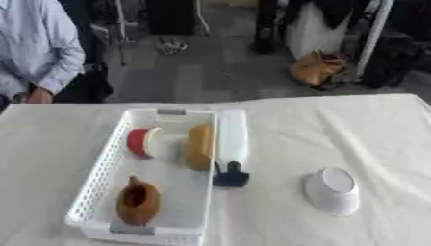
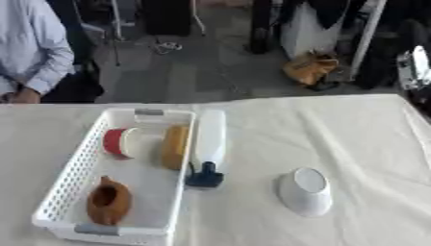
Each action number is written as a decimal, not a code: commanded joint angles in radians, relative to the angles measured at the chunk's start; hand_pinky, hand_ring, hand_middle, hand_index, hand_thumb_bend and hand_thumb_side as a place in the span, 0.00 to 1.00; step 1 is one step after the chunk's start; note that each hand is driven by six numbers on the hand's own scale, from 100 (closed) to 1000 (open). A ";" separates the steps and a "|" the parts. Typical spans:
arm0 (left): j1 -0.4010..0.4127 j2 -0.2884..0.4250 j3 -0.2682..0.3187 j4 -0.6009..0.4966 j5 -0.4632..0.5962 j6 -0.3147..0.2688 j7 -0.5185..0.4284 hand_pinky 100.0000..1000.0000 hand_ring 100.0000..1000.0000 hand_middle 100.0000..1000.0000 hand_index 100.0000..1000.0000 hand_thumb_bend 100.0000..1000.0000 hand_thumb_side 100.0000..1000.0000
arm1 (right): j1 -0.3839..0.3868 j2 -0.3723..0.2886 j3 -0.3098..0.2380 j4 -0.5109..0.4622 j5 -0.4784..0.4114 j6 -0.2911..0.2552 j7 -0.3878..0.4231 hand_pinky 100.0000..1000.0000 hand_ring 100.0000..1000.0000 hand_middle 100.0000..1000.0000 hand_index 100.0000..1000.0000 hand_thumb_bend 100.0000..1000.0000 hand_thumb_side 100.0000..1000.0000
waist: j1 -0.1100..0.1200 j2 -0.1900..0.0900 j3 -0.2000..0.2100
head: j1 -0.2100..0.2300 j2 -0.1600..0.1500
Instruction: Pick up objects on the table and place them in the box.
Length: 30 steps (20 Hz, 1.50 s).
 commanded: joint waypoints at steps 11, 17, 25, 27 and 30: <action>-0.008 0.023 -0.009 -0.015 0.014 -0.002 -0.021 0.99 0.97 0.92 0.95 0.00 1.00 | -0.111 -0.158 0.187 0.140 -0.121 0.028 0.336 0.81 0.96 0.91 1.00 0.07 1.00 | -0.015 -0.016 0.012 | -0.013 -0.013; -0.008 0.026 -0.013 -0.015 0.018 -0.004 -0.027 0.99 0.97 0.92 0.95 0.00 1.00 | -0.174 -0.217 0.299 0.255 -0.176 -0.012 0.501 0.83 0.97 0.91 1.00 0.05 1.00 | -0.020 -0.019 0.017 | -0.020 -0.007; -0.003 0.038 -0.020 -0.015 0.019 -0.006 -0.038 0.99 0.97 0.92 0.95 0.00 1.00 | -0.266 -0.320 0.462 0.380 -0.235 -0.064 0.646 0.87 0.98 0.92 1.00 0.17 1.00 | -0.032 -0.029 0.020 | -0.029 0.000; -0.002 0.040 -0.021 -0.015 0.020 -0.006 -0.039 0.99 0.97 0.92 0.95 0.00 1.00 | -0.278 -0.333 0.484 0.413 -0.240 -0.083 0.667 0.88 0.99 0.93 1.00 0.25 1.00 | -0.035 -0.030 0.019 | -0.030 0.004; -0.002 0.041 -0.022 -0.015 0.021 -0.006 -0.042 0.99 0.97 0.92 0.95 0.00 1.00 | -0.286 -0.337 0.504 0.465 -0.244 -0.105 0.700 0.89 1.00 0.93 1.00 0.34 1.00 | -0.037 -0.029 0.018 | -0.032 0.008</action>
